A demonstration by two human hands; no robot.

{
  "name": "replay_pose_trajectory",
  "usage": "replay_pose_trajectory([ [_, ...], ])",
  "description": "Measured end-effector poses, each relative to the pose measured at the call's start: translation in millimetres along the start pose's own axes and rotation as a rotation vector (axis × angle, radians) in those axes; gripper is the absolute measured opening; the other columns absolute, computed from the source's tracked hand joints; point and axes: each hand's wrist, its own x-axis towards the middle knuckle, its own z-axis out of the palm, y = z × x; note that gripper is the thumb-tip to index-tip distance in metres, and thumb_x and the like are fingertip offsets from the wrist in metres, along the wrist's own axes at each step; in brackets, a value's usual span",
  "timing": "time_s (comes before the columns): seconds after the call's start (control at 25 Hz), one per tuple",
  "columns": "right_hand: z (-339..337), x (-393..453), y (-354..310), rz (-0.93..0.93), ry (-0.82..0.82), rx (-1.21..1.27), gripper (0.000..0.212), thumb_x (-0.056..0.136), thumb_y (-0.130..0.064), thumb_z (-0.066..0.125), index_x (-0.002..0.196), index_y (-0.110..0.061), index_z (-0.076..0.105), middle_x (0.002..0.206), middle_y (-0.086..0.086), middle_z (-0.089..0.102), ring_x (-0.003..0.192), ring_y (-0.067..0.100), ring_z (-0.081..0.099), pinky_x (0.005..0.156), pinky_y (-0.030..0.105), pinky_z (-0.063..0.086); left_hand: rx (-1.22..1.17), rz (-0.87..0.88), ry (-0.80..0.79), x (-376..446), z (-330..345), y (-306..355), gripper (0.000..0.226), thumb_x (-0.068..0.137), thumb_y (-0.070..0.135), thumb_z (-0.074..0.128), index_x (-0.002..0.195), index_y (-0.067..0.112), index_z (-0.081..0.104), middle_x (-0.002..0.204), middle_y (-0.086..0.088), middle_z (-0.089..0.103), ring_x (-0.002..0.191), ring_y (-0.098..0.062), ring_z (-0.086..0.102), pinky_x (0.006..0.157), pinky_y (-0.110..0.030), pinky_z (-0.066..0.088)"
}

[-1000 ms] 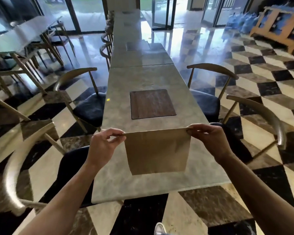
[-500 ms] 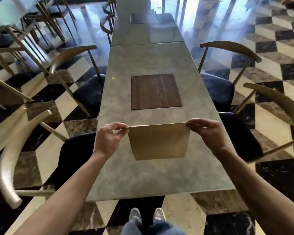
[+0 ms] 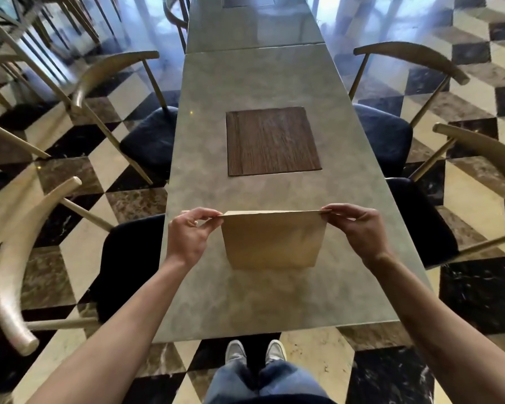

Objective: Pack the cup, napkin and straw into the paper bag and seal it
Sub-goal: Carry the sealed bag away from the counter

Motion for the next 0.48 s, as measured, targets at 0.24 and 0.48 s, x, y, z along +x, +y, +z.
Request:
replay_pose_trajectory([
  [0.24, 1.3, 4.3, 4.1, 0.020, -0.003, 0.023, 0.023, 0.072, -0.005, 0.079, 0.079, -0.027, 0.079, 0.079, -0.006, 0.077, 0.076, 0.007, 0.068, 0.083, 0.027, 0.054, 0.005, -0.010, -0.019, 3.0, 0.4, -3.4, 0.019, 0.074, 0.017, 0.082, 0.080, 0.033, 0.075, 0.083, -0.003, 0.074, 0.081, -0.023, 0.067, 0.081, -0.053, 0.051],
  [0.48, -0.8, 1.9, 8.7, 0.023, -0.023, 0.039, 0.023, 0.074, -0.005, 0.077, 0.083, -0.026, 0.078, 0.081, -0.005, 0.077, 0.076, 0.007, 0.068, 0.079, 0.022, 0.054, 0.018, 0.024, -0.026, -1.1, 4.0, -5.8, 0.018, 0.074, 0.016, 0.081, 0.084, 0.030, 0.075, 0.083, 0.000, 0.074, 0.082, -0.021, 0.067, 0.079, -0.052, 0.052],
])
